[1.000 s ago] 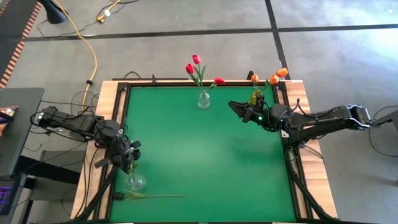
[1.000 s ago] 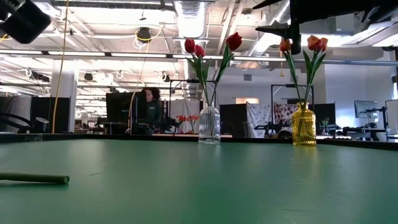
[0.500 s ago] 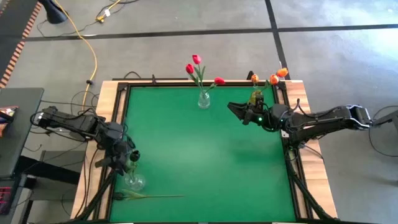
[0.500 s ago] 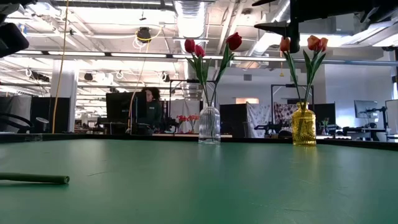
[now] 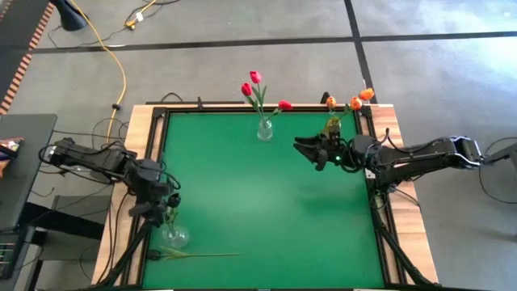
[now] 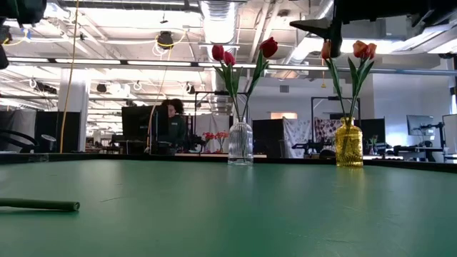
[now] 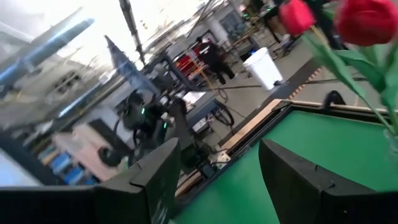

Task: Sort flowers into vase by color
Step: Put the black flower into the bottom transparent vase

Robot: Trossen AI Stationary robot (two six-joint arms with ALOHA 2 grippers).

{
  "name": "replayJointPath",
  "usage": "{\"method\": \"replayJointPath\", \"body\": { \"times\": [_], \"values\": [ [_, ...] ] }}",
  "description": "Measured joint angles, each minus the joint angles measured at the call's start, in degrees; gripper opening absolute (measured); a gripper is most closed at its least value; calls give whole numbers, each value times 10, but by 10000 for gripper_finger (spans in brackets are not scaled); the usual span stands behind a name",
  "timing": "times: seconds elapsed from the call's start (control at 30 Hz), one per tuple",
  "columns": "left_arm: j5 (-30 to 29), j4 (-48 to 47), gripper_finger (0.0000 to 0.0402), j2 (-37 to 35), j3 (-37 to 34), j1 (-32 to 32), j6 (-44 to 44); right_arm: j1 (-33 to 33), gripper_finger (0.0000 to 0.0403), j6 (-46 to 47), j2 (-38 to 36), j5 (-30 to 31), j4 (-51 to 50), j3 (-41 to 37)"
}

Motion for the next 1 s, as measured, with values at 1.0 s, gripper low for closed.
{"method": "replayJointPath", "body": {
  "times": [1.0],
  "values": [
    [-709,-34,35,147,464,40,344,108,243,-226,154,-107,-260,233]
  ]
}}
